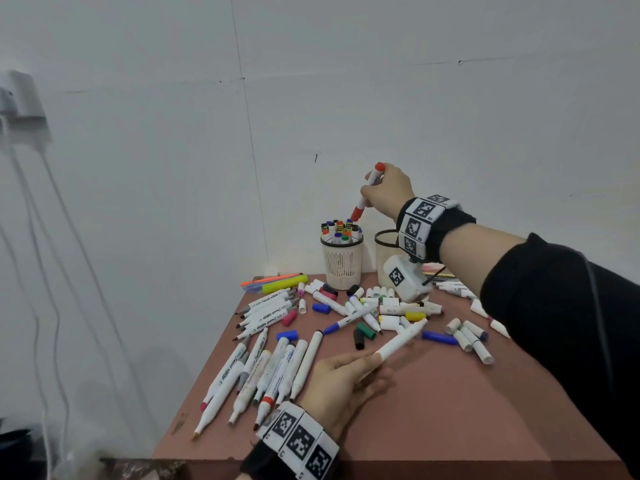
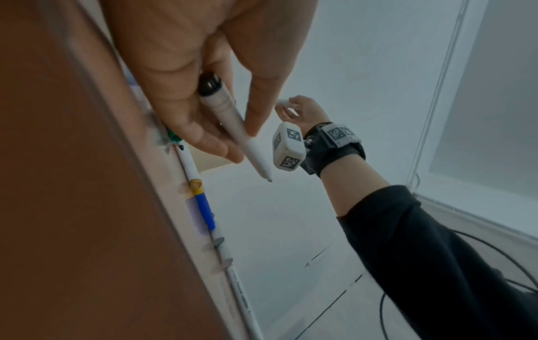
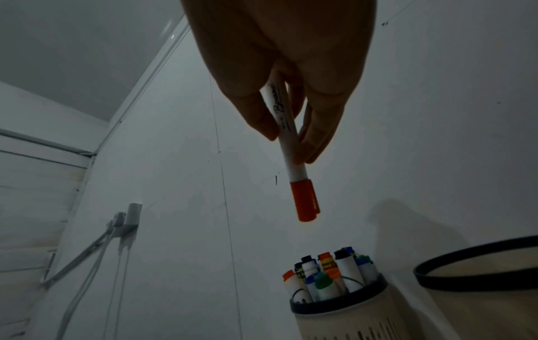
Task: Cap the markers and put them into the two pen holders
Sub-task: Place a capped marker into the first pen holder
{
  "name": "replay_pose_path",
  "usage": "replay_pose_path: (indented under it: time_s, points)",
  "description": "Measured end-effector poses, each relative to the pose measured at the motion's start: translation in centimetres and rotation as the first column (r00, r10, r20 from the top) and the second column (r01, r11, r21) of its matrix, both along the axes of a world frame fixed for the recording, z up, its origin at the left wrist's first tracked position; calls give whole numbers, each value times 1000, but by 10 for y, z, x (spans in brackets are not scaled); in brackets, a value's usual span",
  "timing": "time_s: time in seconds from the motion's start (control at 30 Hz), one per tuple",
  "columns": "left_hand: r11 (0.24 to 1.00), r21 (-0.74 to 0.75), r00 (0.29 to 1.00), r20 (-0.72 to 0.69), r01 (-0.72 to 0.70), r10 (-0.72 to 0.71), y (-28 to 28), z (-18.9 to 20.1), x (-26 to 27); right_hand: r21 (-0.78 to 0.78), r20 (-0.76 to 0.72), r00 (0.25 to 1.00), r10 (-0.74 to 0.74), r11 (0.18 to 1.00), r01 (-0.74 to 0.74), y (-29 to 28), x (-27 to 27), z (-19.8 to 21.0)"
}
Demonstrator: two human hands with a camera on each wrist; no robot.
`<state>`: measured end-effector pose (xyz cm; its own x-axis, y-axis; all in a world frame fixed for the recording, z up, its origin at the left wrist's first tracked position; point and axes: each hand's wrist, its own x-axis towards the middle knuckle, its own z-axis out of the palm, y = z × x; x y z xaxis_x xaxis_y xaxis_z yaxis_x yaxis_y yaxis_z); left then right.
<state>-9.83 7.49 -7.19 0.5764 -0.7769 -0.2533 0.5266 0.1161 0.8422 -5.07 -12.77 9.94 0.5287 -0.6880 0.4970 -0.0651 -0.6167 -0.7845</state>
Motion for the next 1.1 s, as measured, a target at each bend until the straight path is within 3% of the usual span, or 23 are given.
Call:
replay_pose_path:
  time_s: [0.3, 0.6, 0.87, 1.0, 1.1]
  points:
    - [992, -61, 981, -152, 108, -116, -3, -8, 18, -38, 1, 999, -37, 999, 37, -17, 44, -14]
    - [985, -122, 973, -182, 121, -142, -6, -10, 20, -184, -244, 969, -35, 983, -10, -44, 67, -28]
    - [986, -126, 982, -142, 108, -126, -10, -17, 22, -245, -185, 983, -17, 969, -29, -52, 74, -44]
    - [986, -139, 983, -143, 96, -116, -10, -17, 22, -323, -281, 959, -32, 944, -63, -50, 75, -54]
    - [985, -143, 984, -133, 101, -121, -10, -17, 21, -358, -502, 863, -55, 921, -150, -46, 77, -62]
